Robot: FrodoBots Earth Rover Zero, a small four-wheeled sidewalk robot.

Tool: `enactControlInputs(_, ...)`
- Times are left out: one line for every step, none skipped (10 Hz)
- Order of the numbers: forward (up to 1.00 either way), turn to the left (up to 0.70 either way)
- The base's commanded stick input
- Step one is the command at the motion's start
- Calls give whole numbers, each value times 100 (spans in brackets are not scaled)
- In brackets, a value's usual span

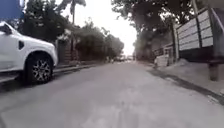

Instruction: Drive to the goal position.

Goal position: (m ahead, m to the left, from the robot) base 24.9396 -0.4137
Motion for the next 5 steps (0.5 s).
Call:
enactControlInputs(100, -15)
enactControlInputs(100, -3)
enactControlInputs(100, 4)
enactControlInputs(100, 4)
enactControlInputs(100, 4)
